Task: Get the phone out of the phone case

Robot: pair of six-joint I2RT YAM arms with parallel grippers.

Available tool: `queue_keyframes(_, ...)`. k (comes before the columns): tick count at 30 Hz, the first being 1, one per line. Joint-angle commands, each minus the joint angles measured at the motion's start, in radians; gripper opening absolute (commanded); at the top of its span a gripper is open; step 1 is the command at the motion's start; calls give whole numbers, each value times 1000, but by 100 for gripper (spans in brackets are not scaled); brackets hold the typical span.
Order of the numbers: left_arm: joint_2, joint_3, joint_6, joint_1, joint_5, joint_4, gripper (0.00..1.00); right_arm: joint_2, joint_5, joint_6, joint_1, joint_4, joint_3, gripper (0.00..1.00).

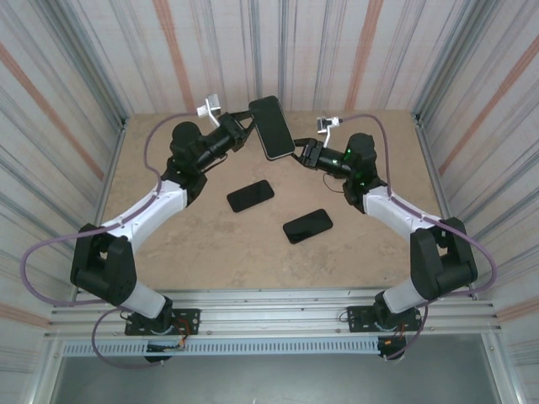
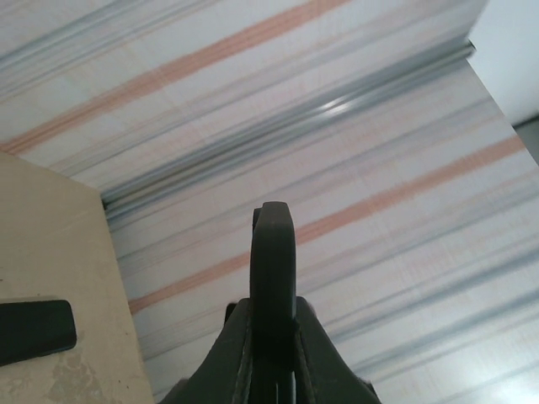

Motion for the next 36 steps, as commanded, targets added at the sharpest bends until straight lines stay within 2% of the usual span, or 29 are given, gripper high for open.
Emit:
queue_keyframes(1, -30, -28, -42, -20, -156, 21, 0, -58, 94, 183, 51, 123, -19, 55)
queue_keyframes(4, -28, -47, -64, -32, -191, 28, 0, -63, 147, 245, 66, 128, -37, 51)
queue_keyframes(8, -16, -63, -102, -39, -198, 46, 0, -58, 181, 308, 70, 152, -48, 41)
queue_keyframes(16, -9, -94, -136, -47, -246, 16, 0, -39, 175, 390, 83, 231, -52, 35)
queue_keyframes(23, 16, -93, -152, -47, -232, 14, 0, -24, 186, 410, 83, 240, -49, 18)
queue_keyframes(28, 30, -94, -170, -45, -222, 21, 14, -17, 204, 438, 81, 263, -52, 0)
queue_keyframes(30, 33, -93, -170, -42, -216, 22, 24, -15, 207, 441, 79, 265, -53, 0)
queue_keyframes(36, 39, -80, -167, -38, -196, 18, 42, -9, 225, 460, 67, 284, -61, 0)
